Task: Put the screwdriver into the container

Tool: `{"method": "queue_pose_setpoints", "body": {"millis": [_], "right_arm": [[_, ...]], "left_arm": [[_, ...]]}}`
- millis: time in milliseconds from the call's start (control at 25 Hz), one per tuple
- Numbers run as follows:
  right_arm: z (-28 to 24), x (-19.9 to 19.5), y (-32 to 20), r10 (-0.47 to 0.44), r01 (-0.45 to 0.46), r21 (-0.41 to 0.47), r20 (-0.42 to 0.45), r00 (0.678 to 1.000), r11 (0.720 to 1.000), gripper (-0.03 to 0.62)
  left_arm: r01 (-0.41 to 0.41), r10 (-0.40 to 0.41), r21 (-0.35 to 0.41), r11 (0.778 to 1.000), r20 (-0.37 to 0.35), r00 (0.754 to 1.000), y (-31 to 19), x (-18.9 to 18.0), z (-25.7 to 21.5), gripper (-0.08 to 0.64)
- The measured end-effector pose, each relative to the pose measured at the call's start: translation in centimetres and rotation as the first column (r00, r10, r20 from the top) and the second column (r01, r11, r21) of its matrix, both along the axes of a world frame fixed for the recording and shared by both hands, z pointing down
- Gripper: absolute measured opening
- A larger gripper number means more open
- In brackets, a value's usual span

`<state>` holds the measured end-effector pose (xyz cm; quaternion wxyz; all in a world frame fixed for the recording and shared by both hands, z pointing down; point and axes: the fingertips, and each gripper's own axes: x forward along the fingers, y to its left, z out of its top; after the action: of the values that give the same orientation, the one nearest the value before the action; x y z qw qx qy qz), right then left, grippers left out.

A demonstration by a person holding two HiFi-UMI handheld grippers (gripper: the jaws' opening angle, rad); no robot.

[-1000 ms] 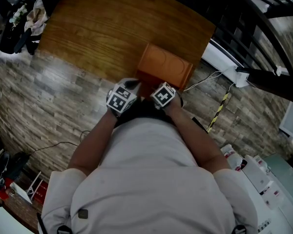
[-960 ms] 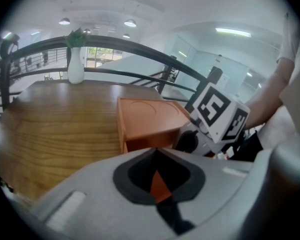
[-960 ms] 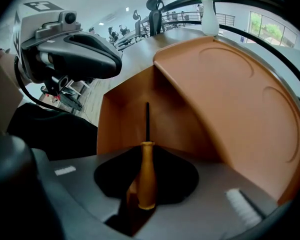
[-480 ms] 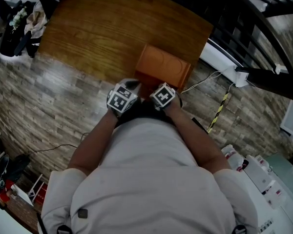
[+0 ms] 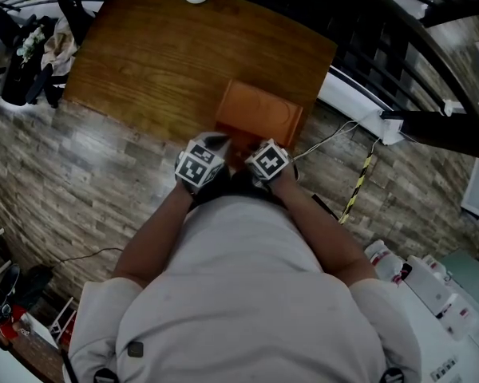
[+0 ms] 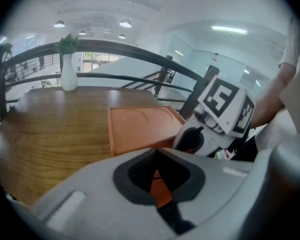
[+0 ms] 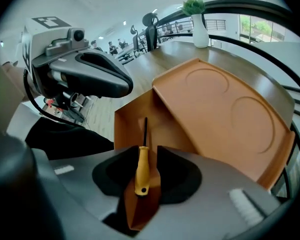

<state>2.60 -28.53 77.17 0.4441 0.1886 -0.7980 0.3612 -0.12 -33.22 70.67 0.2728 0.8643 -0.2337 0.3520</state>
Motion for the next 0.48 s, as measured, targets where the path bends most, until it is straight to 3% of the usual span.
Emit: {"method": "queue_pose_setpoints", "body": {"millis": [480], "right_arm": [[-6.8, 2.6, -1.9, 0.067, -0.079, 0.137, 0.089, 0.994, 0.987, 0.124]], "left_arm": [[-0.010, 0.011, 0.078, 0.997, -0.022, 1.000, -0.2, 2.5, -4.4, 0.003]]}}
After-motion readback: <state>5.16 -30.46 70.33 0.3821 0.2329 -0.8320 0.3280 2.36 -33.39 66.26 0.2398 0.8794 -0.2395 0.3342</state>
